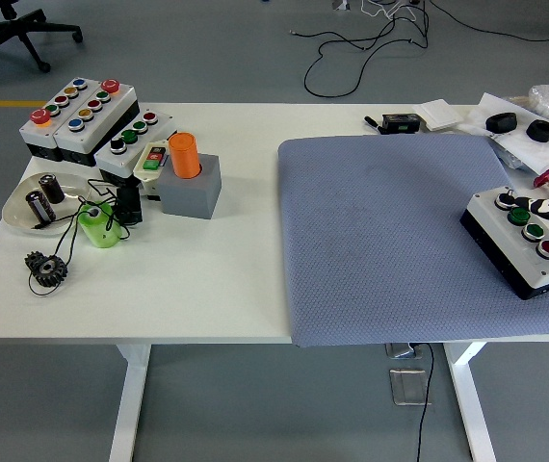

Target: Pick up the button,place it on the desk,press the button,press the button

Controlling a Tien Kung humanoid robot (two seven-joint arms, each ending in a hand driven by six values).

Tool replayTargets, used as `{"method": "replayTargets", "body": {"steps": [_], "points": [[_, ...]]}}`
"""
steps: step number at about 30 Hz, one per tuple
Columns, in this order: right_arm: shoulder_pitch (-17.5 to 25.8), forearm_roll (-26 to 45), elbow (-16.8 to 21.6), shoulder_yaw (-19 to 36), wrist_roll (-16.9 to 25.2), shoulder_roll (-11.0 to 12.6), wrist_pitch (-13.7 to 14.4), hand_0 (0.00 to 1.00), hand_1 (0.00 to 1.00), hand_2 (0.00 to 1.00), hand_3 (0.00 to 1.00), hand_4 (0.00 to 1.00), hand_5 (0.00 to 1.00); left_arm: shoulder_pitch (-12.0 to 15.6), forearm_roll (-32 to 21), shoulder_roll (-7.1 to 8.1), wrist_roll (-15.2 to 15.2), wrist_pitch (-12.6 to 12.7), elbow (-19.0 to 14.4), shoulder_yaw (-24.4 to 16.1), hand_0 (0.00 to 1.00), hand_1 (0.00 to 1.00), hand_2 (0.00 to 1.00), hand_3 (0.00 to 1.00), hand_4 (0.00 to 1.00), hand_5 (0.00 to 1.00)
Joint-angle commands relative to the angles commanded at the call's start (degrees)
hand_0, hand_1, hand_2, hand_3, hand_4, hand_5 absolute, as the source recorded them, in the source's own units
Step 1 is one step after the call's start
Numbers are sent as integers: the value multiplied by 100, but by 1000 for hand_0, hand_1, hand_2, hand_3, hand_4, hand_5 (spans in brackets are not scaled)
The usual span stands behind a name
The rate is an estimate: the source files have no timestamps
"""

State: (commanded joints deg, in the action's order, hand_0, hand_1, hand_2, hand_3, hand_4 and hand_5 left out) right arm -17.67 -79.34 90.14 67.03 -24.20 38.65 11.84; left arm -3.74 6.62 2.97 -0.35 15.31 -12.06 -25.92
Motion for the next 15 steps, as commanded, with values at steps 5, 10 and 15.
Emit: {"method": "replayTargets", "body": {"steps": [5, 10, 15], "points": [[-14, -335, -306, -121, -88, -331, 133, 945, 935, 998, 998, 985, 261, 11, -41, -5, 16, -4, 9, 55, 681, 718, 720, 652, 454, 998], [-38, -741, -825, -107, -87, -576, 229, 958, 942, 998, 998, 982, 254, 10, -45, -4, 33, -14, 9, 94, 679, 718, 718, 650, 456, 998], [124, -595, -856, -33, -68, -696, 203, 961, 947, 998, 998, 981, 254, 22, -135, 6, 23, -11, -16, 176, 678, 716, 719, 647, 456, 998]]}}
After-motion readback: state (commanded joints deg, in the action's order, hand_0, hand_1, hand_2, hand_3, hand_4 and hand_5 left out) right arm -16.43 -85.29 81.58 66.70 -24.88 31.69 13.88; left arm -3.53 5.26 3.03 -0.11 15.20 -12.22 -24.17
